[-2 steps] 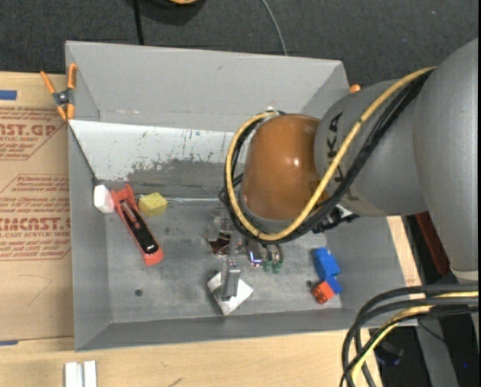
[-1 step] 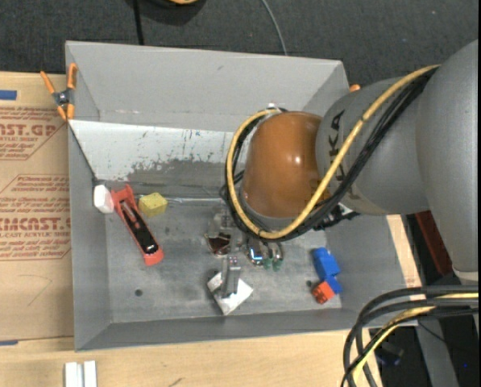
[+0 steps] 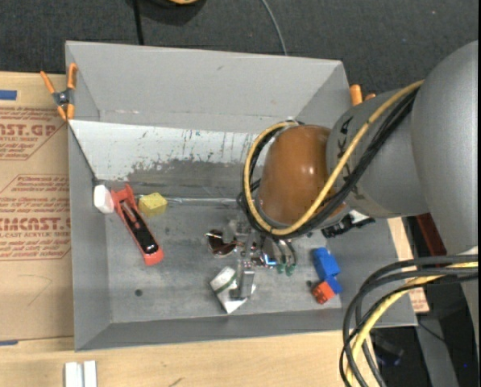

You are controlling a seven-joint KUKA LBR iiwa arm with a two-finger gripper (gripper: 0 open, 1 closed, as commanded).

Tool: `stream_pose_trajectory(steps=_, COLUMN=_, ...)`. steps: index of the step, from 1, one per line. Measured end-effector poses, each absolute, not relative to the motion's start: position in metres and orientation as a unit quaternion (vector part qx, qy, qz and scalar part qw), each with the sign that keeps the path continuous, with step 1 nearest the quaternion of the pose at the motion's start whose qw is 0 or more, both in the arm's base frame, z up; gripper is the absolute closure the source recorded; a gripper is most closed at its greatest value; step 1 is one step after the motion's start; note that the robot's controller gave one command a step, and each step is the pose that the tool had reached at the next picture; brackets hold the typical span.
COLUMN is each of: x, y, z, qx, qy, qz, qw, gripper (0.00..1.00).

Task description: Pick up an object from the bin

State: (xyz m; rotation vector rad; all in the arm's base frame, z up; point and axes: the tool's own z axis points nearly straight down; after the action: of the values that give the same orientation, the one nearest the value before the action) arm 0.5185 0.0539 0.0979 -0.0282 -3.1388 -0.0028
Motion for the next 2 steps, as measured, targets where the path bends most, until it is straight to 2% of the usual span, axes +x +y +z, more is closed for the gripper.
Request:
stream_pose_trajectory(steps=1, x=0.5271, y=0.0392, z=0.0858, qx=-0.019, qy=-1.0, qz=0.0, qw=0.005, gripper=0.0)
stream_pose_trajectory(steps=2, x=0.5307, y=0.0396, z=0.0933, qx=-0.026, qy=-1.0, qz=-0.001, qw=0.002, gripper=0.0)
